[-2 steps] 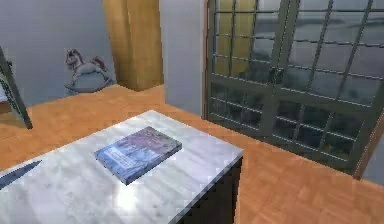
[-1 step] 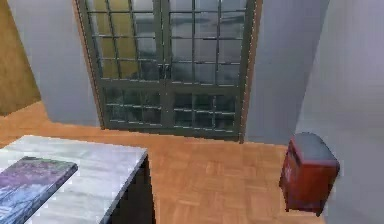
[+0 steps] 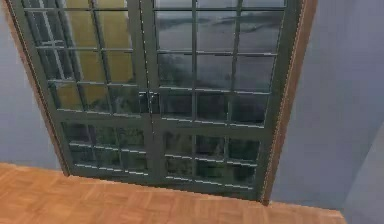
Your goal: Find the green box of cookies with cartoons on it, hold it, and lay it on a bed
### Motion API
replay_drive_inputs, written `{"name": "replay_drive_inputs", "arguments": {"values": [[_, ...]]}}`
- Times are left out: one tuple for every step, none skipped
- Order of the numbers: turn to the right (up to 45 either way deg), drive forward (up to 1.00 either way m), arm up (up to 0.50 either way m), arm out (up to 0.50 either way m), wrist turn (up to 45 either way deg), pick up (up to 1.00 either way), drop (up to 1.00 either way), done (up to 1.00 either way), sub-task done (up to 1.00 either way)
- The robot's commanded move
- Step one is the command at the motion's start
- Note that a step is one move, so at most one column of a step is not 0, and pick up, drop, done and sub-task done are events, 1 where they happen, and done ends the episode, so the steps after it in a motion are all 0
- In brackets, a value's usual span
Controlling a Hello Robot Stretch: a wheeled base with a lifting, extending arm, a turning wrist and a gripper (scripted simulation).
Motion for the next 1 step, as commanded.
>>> {"name": "replay_drive_inputs", "arguments": {"values": [[-45.0,0.00,0.00,0.00,0.0,0.00,0.00,0.00,0.00]]}}
